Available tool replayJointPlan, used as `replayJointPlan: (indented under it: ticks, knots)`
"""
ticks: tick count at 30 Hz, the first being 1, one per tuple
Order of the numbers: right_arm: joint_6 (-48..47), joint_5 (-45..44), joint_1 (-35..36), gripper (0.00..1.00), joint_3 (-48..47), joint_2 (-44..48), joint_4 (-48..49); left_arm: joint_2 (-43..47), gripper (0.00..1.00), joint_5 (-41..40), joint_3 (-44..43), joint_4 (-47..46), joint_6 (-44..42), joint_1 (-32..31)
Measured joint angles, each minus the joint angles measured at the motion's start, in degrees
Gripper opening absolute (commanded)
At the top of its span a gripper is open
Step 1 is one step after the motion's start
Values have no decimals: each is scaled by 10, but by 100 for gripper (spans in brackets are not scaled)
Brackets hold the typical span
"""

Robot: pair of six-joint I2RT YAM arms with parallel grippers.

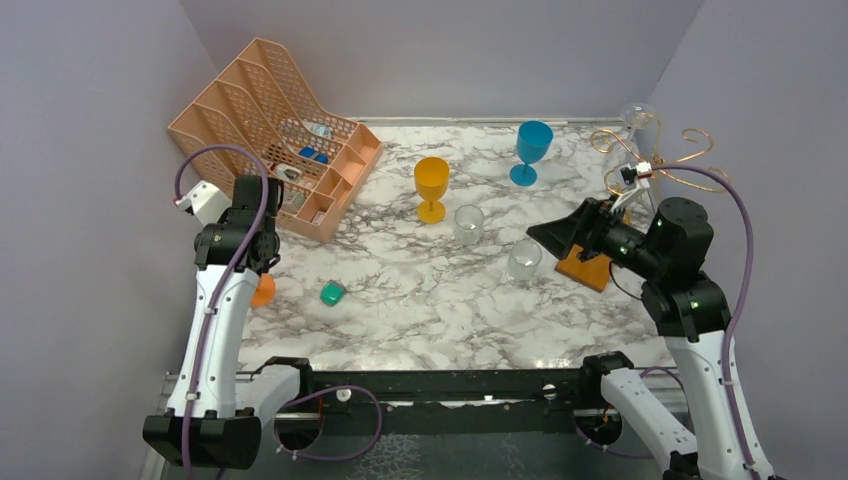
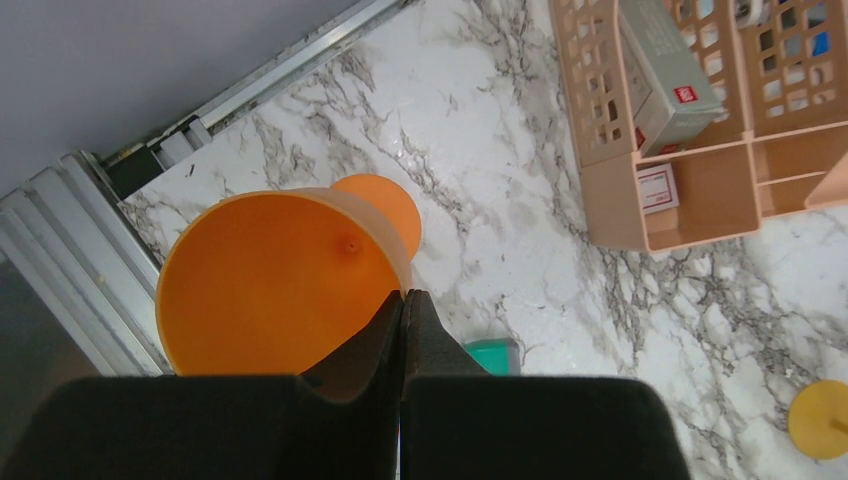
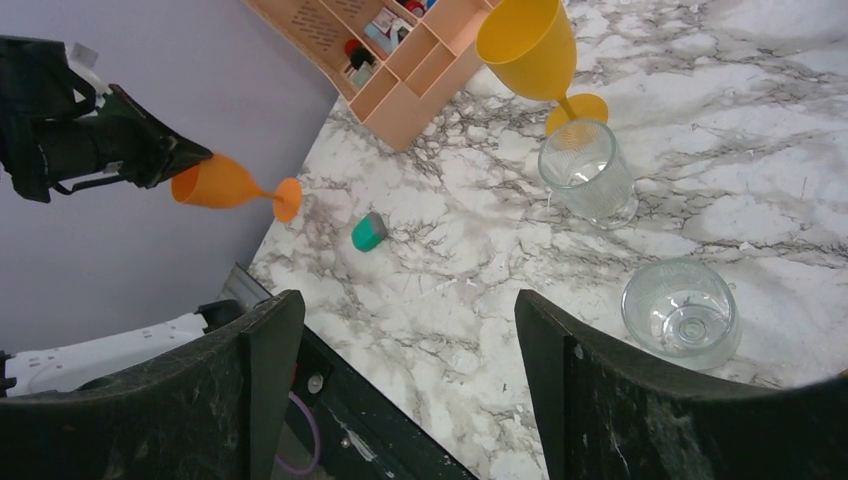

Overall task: Place the wine glass upside down on the wine glass rack
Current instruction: Pick up the wine glass at the center of the board, then turn the wine glass upside down at the wine rack.

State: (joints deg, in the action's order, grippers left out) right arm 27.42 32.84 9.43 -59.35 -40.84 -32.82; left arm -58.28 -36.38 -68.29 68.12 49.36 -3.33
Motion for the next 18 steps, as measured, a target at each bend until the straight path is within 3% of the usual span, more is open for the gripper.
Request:
replayJointPlan:
  ticks: [9,18]
  knots:
    - [-19,10,0,77,-42,-26,-6,0,0,-10,-87,-3,-26,0]
    - [-36,9,0,76,-52,-65,-6,3,0,113,-101,-59,-113,-12]
